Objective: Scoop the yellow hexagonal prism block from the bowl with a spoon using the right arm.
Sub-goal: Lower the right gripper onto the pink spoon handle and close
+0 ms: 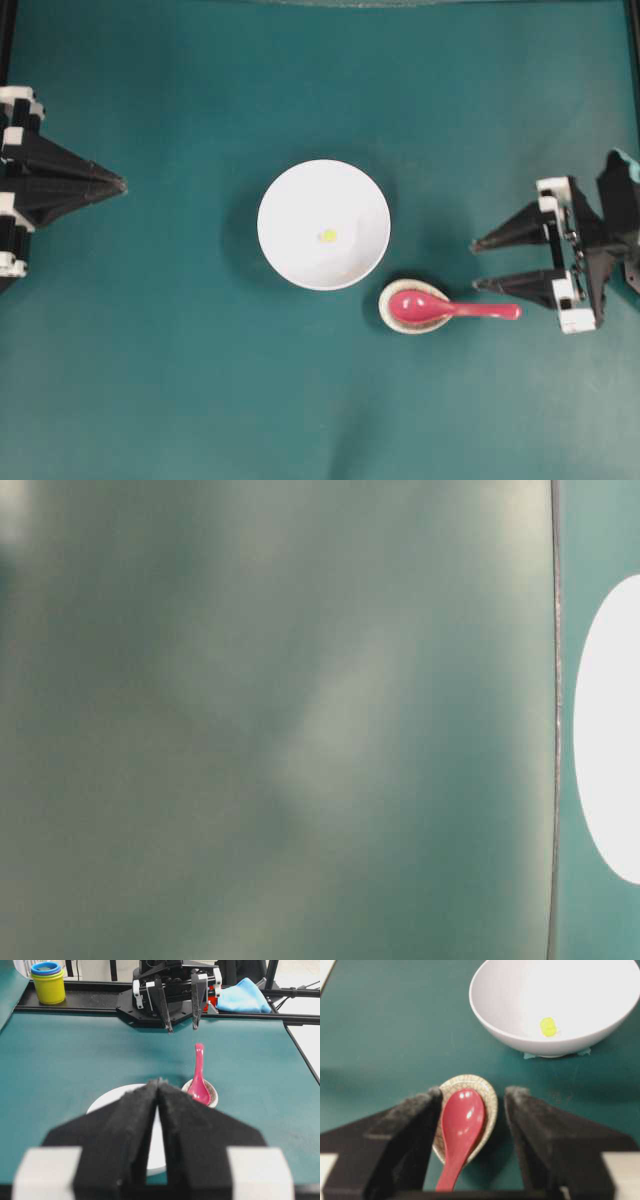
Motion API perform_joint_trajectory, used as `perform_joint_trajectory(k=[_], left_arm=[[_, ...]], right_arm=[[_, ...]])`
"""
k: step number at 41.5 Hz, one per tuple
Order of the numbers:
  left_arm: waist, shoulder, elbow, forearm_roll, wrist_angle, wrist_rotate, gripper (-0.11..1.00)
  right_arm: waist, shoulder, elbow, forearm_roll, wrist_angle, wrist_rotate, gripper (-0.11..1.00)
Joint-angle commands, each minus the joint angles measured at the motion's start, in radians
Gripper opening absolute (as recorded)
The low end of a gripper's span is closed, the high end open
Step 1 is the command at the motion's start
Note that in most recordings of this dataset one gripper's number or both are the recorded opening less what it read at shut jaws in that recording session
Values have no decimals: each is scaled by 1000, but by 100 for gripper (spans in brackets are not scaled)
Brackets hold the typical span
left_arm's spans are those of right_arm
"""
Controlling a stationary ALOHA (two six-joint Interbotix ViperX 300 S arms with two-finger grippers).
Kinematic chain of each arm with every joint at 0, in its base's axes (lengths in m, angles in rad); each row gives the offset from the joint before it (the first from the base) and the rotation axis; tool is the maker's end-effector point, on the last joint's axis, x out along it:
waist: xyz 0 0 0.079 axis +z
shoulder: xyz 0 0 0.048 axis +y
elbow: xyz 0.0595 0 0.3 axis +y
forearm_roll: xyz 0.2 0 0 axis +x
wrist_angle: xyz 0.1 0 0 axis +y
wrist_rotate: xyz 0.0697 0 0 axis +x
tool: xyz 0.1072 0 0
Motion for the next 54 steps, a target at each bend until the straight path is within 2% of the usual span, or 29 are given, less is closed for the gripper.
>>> perform_joint_trajectory(k=[1, 12, 19, 25, 37, 54], left_arm=[[0, 5, -25, 2, 0, -2, 8], [-2, 5, -25, 2, 9, -3, 8], [-12, 3, -25, 2, 18, -8, 8], [-12, 5, -26, 2, 21, -9, 8], [-14, 5, -25, 2, 26, -11, 8], [-12, 5, -25, 2, 31, -18, 8]], right_arm=[[35, 20, 8, 29, -81, -2, 58], [129, 189, 2, 114, -242, -3, 58], [202, 341, -9, 210, -394, -2, 58], [272, 437, -25, 268, -480, -2, 58], [353, 523, -40, 307, -538, -3, 58], [380, 598, -52, 371, -540, 11, 58]])
